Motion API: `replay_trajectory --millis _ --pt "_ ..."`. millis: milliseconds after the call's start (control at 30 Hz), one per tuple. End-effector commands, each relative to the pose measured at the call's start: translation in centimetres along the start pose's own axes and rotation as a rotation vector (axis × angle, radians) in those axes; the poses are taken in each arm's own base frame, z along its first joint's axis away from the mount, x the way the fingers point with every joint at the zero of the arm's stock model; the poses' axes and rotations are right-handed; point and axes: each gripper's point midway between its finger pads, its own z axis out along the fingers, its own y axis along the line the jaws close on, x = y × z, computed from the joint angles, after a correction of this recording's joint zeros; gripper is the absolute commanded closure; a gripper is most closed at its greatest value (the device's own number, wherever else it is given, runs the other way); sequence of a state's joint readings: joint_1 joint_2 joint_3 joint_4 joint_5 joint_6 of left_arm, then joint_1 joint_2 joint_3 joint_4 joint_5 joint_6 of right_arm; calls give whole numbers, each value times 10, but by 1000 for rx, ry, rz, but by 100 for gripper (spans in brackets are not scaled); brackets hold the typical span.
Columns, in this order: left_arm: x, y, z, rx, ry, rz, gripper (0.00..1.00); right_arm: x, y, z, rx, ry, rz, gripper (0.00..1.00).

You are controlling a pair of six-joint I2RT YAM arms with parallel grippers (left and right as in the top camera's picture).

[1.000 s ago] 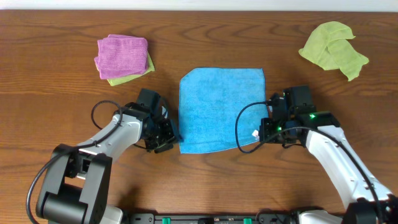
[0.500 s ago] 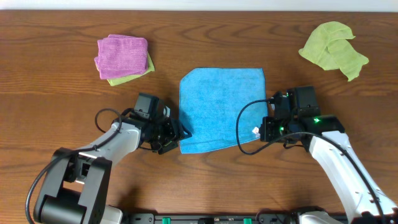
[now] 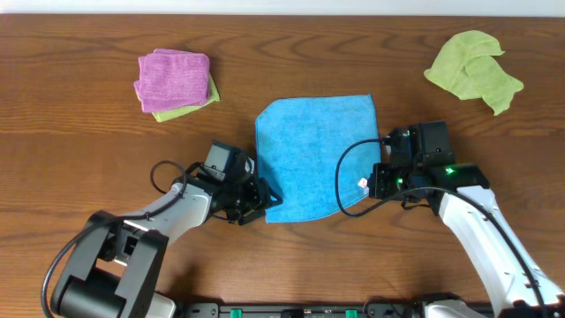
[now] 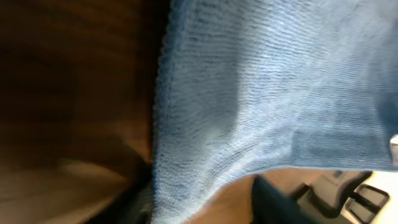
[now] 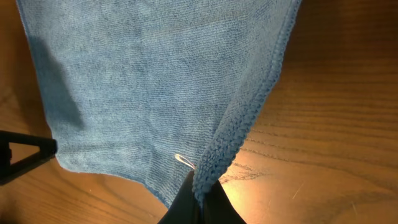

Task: Fold the cloth

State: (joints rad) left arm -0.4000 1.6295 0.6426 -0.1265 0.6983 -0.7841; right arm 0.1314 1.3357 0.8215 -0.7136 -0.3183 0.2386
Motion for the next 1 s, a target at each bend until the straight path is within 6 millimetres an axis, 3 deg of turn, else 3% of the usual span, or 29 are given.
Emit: replay_trajectory --millis 0,167,333,367,467,567,733,867,967 --pt "2 32 9 -120 -27 -37 60 2 4 -1 -12 -3 11 99" --pt "-1 32 15 -113 -28 -26 68 2 4 -2 -12 -4 21 99" --pt "0 32 25 -100 -9 -12 66 2 4 -1 -12 -4 21 99" --pt "1 32 28 -97 -2 -8 69 2 4 -2 -12 -4 21 99" --pt "6 35 35 -101 23 -9 94 2 4 -2 -12 -3 21 99" --pt "6 31 34 -81 33 -10 94 2 4 -2 -11 -3 22 99" --pt "-1 9 20 14 37 -3 94 2 1 -1 4 -6 21 99" --pt "-11 -4 -3 53 -5 33 94 2 -2 -1 20 -6 22 99" --pt "-15 8 -24 -5 -57 35 94 2 -3 -1 24 -6 22 99"
